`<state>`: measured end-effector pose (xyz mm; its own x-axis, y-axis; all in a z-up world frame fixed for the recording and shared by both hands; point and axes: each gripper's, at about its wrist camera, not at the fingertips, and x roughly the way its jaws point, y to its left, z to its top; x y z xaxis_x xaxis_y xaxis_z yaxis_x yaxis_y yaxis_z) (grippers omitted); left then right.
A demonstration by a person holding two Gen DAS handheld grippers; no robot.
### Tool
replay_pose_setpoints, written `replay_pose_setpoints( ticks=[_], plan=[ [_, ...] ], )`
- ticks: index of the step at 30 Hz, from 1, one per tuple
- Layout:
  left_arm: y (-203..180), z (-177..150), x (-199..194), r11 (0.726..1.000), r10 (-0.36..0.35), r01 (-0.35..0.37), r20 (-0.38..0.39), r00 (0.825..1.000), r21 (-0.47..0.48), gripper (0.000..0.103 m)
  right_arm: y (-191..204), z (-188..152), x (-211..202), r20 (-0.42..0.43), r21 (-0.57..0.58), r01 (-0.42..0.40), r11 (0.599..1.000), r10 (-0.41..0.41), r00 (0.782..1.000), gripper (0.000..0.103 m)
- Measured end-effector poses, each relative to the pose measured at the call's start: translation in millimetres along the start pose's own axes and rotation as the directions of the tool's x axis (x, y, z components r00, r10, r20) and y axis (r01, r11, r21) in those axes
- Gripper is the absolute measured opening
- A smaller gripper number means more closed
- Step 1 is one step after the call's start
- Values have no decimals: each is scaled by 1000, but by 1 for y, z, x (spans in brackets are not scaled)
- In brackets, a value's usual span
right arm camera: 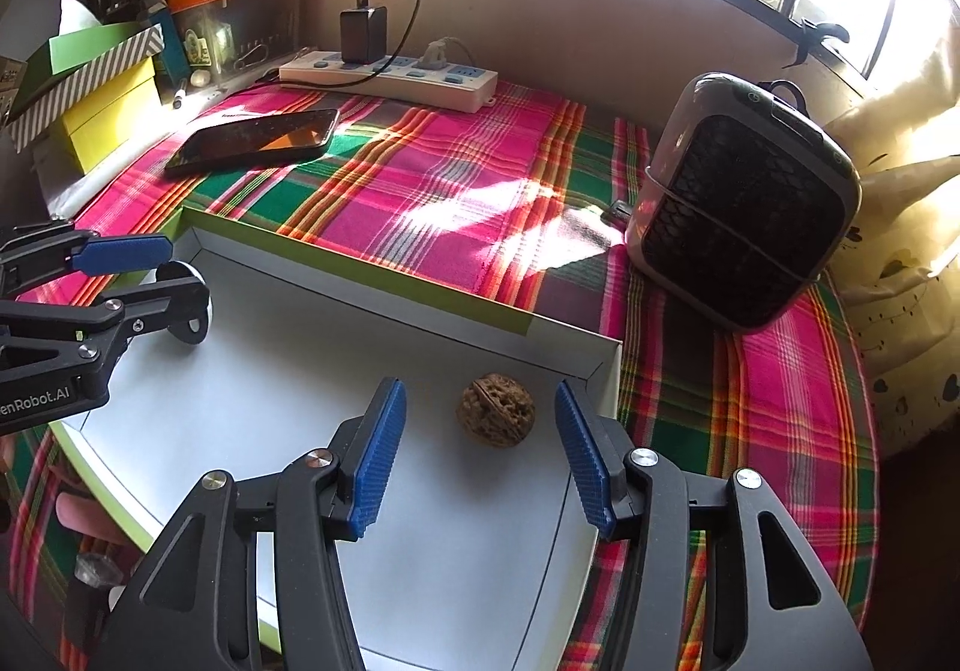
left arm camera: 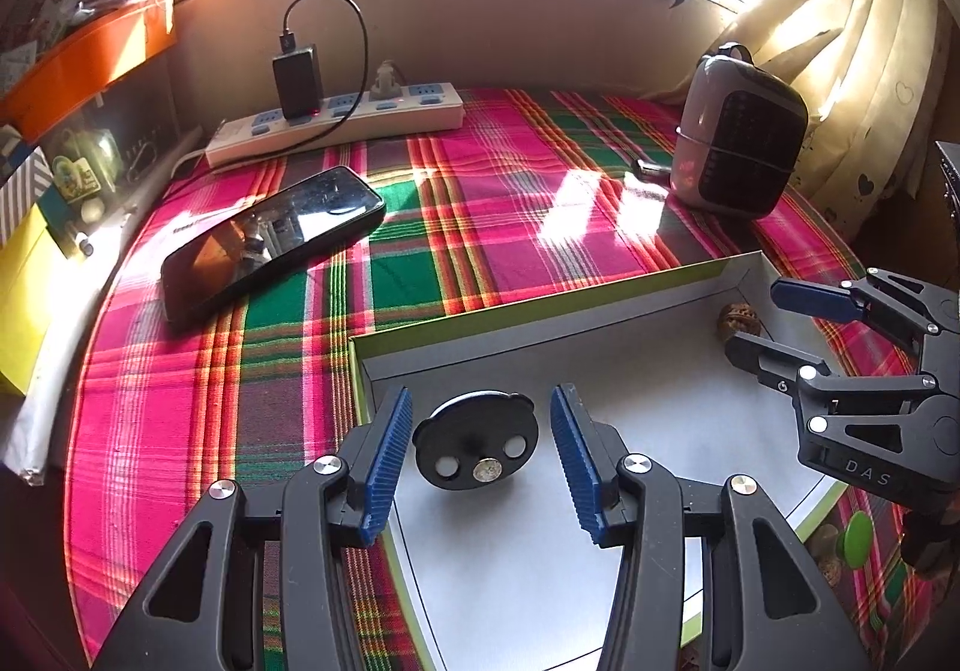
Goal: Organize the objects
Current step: 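Open the left gripper to drop the phone grip while the right releases the walnut, then withdraw both open grippers back toward the remaining items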
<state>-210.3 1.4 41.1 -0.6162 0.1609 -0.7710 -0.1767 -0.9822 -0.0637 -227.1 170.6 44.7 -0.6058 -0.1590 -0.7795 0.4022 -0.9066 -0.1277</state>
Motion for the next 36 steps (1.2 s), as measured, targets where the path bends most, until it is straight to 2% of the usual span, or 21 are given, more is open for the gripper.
replay_pose_setpoints(
  ticks=[17, 23, 27, 36],
  plan=[
    [-9, -25, -40, 1000, 11, -10, 50, 999, -13, 47, -3, -30, -46, 69, 94, -17, 995, 11, 998, 53],
    [-11, -38, -57, 999, 27, -25, 74, 997, -22, 47, 0, -45, -65, 111, 111, -22, 994, 9, 994, 53],
    [-15, -47, -66, 998, 62, -61, 89, 994, -12, 47, 1, -54, -75, 134, 140, -37, 989, 18, 991, 53],
    [-15, -67, -78, 998, 55, -52, 101, 993, -31, 47, 2, -79, -86, 155, 157, -58, 986, 33, 987, 53]
  ],
)
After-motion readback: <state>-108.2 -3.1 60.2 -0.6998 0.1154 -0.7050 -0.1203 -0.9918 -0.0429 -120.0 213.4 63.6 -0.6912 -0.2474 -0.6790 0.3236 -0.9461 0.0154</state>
